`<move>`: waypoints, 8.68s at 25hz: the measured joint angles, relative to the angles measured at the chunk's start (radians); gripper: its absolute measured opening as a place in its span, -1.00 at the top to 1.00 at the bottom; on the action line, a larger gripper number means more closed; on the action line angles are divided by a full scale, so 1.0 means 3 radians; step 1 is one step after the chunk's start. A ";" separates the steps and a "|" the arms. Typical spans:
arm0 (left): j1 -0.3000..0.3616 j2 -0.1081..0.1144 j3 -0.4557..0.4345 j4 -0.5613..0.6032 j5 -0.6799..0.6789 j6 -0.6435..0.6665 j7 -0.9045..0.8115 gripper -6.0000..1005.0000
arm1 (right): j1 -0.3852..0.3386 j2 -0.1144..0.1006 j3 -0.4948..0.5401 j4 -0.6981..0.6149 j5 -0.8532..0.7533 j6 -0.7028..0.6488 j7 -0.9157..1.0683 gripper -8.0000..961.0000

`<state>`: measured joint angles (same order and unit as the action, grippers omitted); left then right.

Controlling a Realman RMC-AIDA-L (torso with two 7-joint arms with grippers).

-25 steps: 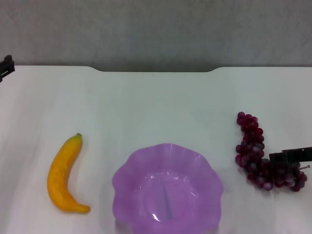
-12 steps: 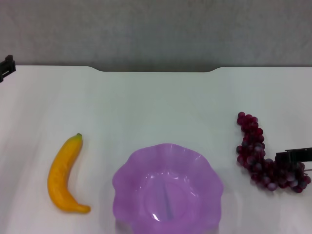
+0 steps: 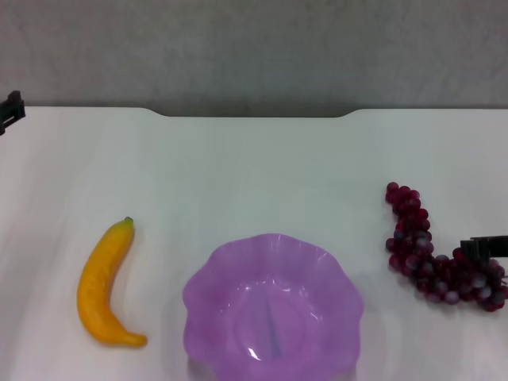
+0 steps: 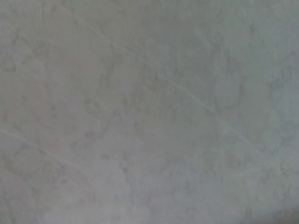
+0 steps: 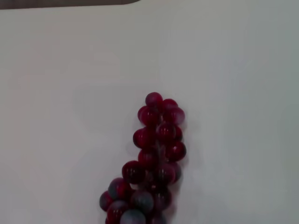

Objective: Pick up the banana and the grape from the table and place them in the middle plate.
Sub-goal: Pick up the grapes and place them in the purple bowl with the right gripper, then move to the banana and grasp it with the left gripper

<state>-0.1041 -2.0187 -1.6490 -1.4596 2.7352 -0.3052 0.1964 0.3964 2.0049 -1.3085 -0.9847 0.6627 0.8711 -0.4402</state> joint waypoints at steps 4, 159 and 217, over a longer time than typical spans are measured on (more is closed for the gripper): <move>0.0011 0.0000 0.0000 0.0002 -0.0004 0.0000 0.0000 -0.74 | -0.0123 0.0008 0.0000 -0.0299 0.0014 -0.0013 -0.0009 0.59; -0.0076 -0.0026 -0.0014 -0.0490 0.0016 -0.1256 0.0178 -0.68 | -0.1149 0.0031 -0.0696 -0.0559 0.0810 -0.2814 -0.0061 -0.53; -0.1656 -0.0037 -0.0113 0.1550 -0.0155 -0.2888 -0.0100 -0.66 | -0.1076 0.0026 -0.0746 -0.0665 0.0813 -0.2564 -0.0005 -0.52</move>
<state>-0.6010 -2.0298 -1.6830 -0.9945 2.6888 -1.1714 0.1663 0.0737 2.0125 -1.5323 -1.1842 0.9066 0.1018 -0.4417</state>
